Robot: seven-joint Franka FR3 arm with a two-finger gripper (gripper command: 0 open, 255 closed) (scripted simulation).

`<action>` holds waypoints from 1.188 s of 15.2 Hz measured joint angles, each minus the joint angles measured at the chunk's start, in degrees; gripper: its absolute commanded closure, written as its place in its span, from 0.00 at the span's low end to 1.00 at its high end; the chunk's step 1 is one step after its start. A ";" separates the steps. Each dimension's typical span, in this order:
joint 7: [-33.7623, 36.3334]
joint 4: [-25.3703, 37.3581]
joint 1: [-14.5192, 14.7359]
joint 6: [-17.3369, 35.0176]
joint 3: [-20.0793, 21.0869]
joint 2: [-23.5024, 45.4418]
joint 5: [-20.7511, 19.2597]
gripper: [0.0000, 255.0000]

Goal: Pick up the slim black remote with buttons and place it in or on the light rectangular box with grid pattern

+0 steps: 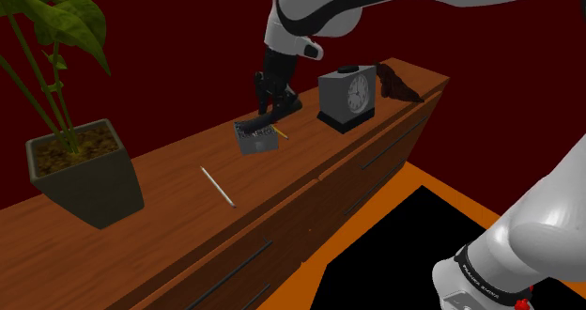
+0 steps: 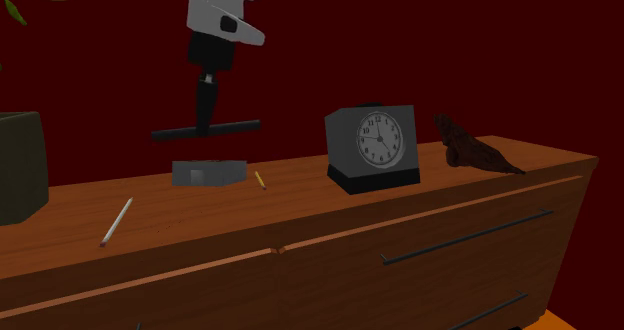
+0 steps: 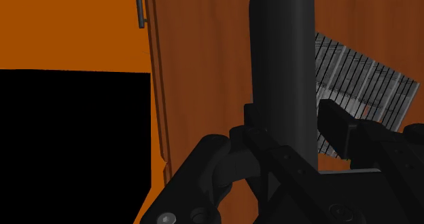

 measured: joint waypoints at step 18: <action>5.69 -2.77 3.74 8.94 2.37 5.36 -2.47 1.00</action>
